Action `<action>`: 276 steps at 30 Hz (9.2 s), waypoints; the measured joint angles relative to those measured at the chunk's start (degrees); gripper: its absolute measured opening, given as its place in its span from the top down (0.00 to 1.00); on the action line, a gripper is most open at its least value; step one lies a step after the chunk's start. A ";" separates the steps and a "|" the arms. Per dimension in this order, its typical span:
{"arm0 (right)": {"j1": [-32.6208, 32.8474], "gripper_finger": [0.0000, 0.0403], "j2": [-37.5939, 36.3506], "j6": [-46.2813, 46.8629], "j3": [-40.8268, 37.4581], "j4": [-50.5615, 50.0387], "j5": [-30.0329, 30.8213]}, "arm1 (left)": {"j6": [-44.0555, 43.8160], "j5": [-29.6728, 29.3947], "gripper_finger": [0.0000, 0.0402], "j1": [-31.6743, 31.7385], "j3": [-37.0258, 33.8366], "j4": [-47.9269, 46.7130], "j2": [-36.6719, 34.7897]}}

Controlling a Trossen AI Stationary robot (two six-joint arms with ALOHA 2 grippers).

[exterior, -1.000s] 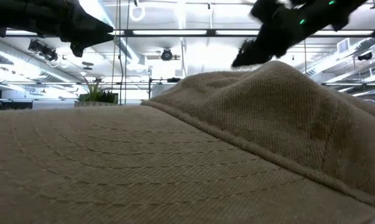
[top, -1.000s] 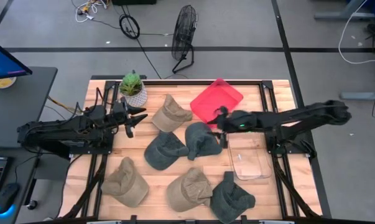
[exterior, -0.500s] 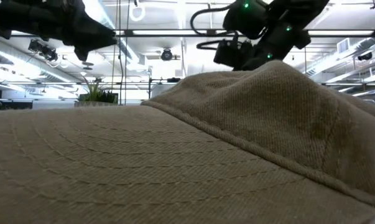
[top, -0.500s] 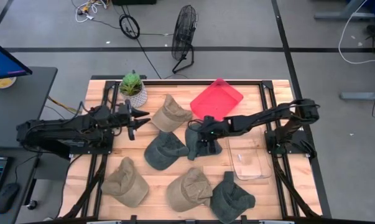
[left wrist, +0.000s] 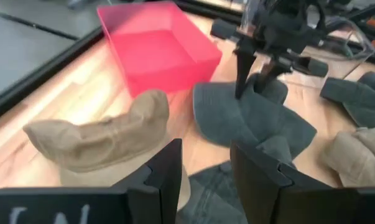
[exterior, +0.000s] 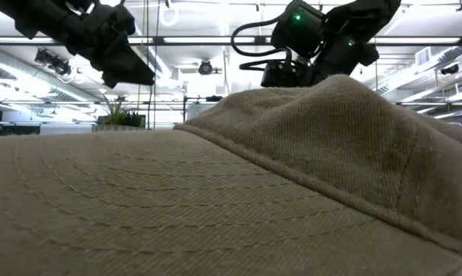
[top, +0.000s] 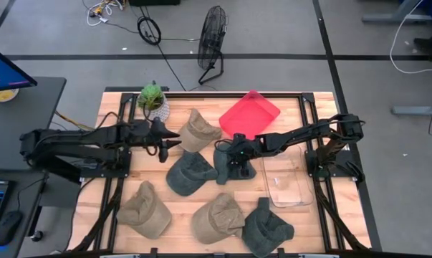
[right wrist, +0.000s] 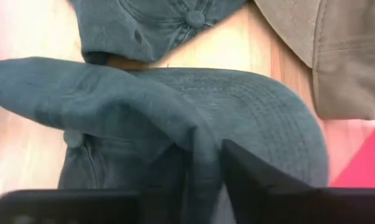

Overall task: Pick & Place hat
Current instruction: Put the top right gray cap into the transparent bin, then put the top brown cap into the red bin

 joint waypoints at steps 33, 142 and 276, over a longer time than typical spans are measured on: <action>14.29 0.98 -27.71 36.36 22.01 -65.28 4.02 | -0.01 -0.23 0.65 -1.60 0.00 0.17 4.35; 9.77 0.47 -24.65 18.48 9.60 -41.92 16.08 | 20.21 -3.26 0.67 10.24 25.91 -9.98 49.57; -21.79 0.99 -13.04 -1.54 10.84 -23.48 14.98 | 13.03 -16.84 0.96 -1.49 42.19 -41.19 18.03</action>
